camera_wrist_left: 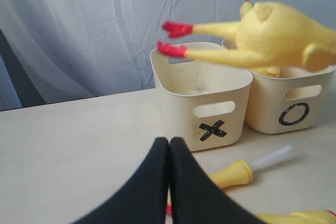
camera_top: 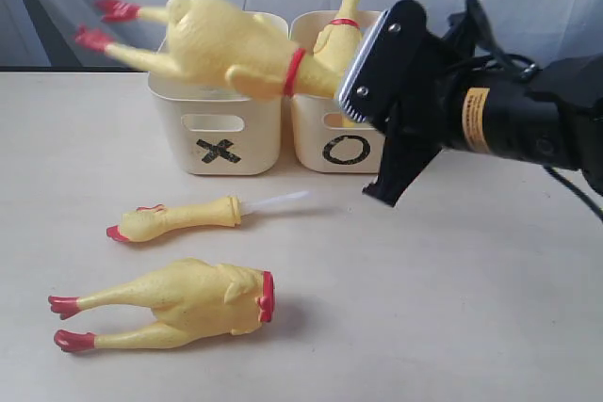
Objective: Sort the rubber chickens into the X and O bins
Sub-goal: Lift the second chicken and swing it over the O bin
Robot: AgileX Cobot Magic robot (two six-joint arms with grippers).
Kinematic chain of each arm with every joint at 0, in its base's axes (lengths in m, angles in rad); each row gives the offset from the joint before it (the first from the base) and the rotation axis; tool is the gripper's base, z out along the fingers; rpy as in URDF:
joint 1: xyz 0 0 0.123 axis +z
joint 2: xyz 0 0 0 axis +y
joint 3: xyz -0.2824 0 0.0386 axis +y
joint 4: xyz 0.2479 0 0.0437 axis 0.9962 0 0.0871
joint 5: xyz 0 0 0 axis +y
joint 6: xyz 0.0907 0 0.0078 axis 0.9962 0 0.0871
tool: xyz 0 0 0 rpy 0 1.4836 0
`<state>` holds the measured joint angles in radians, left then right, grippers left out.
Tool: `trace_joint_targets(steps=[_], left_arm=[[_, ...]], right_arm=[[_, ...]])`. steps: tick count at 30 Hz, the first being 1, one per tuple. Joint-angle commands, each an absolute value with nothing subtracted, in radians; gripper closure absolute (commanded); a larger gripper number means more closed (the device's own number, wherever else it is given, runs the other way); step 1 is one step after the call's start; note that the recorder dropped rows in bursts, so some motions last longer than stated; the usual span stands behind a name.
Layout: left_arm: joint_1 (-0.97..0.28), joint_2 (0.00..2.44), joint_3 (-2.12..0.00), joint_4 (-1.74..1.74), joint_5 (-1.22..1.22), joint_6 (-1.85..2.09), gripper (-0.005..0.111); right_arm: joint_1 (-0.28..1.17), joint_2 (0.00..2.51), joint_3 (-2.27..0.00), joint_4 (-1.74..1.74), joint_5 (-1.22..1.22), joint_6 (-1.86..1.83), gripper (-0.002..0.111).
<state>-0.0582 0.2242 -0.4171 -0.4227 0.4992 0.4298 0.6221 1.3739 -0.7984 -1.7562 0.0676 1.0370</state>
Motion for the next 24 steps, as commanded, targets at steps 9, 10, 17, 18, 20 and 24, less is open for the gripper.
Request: trace_joint_targets(steps=[9,10,17,18,20,24], left_arm=[[-0.062,0.221,-0.424,-0.425,0.494,0.431,0.107],[-0.062,0.221,-0.424,-0.425,0.494,0.431,0.107],[-0.062,0.221,-0.424,-0.425,0.494,0.431,0.107],[-0.062,0.221,-0.424,-0.425,0.494,0.431,0.107],[-0.062,0.221,-0.424,-0.425,0.491,0.431,0.107],[-0.062,0.221,-0.424,-0.425,0.491,0.431,0.107]], right_arm=[[0.619,1.285,-0.802,-1.612,0.533,0.466,0.109],[0.619,1.282,-0.802,-1.612,0.554,0.449,0.109],[0.619,1.276,-0.842,-1.612,0.689,0.366,0.109],[0.619,1.276,-0.852,-1.614,0.699,0.344,0.109],[0.619,1.276,-0.878,-1.614,0.711,0.256,0.109],[0.619,1.276,-0.925,-1.614,0.7,0.08,0.109]])
